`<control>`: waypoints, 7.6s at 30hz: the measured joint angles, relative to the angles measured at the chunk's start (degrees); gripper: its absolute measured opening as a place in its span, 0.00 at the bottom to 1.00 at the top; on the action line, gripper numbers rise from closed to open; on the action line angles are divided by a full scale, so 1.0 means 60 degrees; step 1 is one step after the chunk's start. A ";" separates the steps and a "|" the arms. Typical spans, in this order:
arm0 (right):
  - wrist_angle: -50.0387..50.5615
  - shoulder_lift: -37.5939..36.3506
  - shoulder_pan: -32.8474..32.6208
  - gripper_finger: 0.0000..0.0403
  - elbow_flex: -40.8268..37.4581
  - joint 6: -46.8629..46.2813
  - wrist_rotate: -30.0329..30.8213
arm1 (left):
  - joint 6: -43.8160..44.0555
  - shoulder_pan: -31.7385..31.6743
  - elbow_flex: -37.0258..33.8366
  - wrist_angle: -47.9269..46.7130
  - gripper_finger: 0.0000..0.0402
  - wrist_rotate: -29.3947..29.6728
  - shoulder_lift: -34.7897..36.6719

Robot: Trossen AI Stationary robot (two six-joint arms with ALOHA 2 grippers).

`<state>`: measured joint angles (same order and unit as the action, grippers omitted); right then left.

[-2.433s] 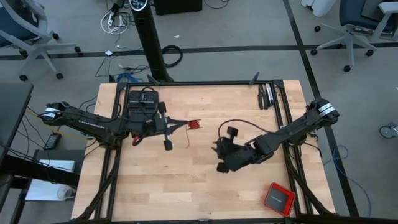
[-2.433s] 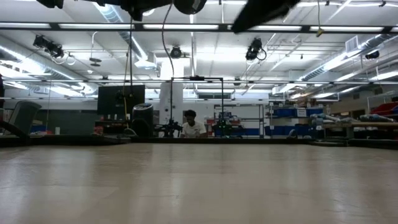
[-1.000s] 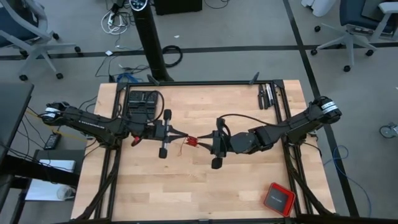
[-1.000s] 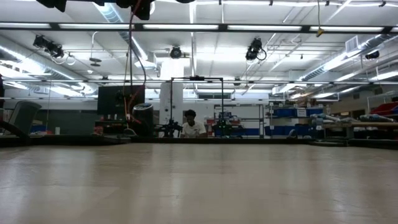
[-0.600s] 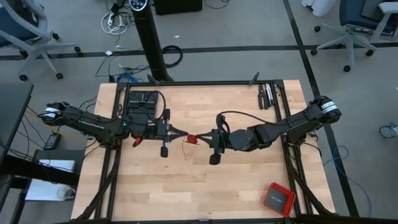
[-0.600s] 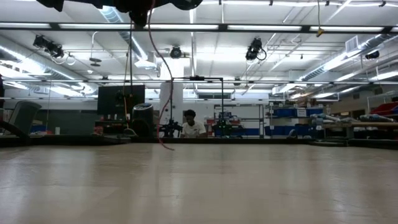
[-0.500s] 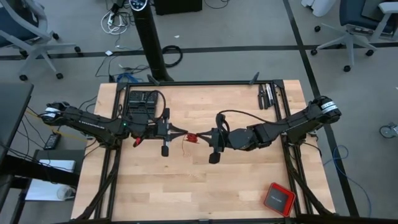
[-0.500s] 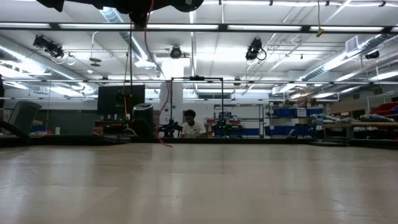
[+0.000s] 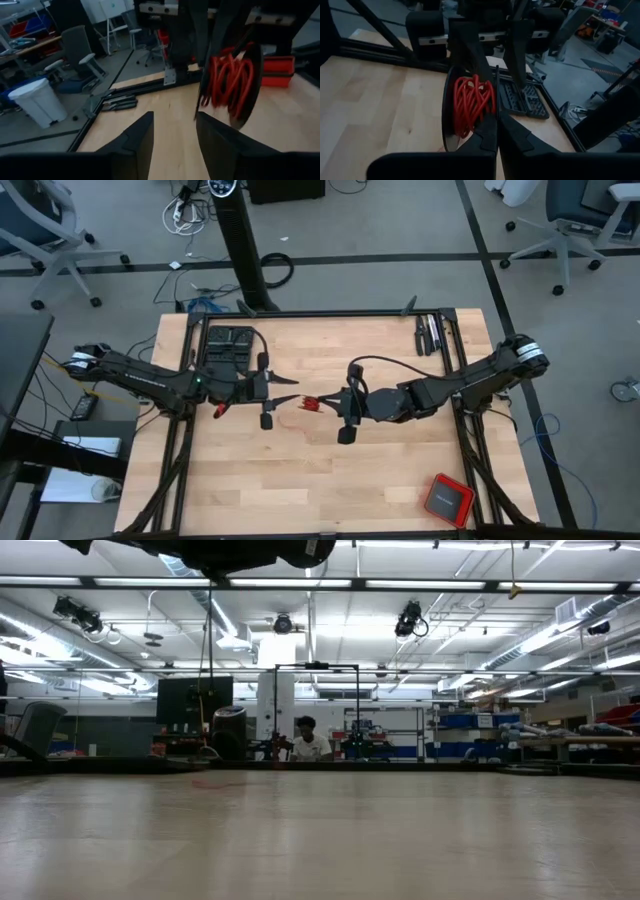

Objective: Coil cords
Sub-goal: Uncoil the red wire from the spool

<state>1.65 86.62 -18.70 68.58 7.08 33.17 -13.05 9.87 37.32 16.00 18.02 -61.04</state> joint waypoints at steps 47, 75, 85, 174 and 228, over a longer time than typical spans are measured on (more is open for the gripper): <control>-0.0179 -0.0732 0.1080 0.00 -0.1212 -0.1942 0.0711 | 0.1541 0.0000 0.0011 -0.1793 0.38 0.0454 0.0638; -0.1081 -0.0725 0.1257 0.00 -0.1461 -0.0632 -0.2823 | 0.0612 -0.0018 0.0018 0.0351 0.38 -0.0448 -0.0111; -0.2102 -0.0357 0.1366 0.00 -0.1457 -0.0306 -0.3260 | 0.0621 -0.0017 0.0007 0.0669 0.38 -0.0264 -0.0612; -0.0617 0.0825 0.1708 0.13 -0.1457 -0.2959 -0.3183 | 0.0970 -0.0020 0.0018 0.0375 0.00 0.2248 -0.0560; -0.0262 0.0800 0.1752 0.12 -0.1457 -0.2920 -0.2982 | 0.1223 -0.0018 0.0015 0.0788 0.00 0.2245 -0.0560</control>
<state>0.08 91.42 -8.19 59.83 -10.44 15.28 -5.72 9.76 37.41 20.73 31.48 -64.40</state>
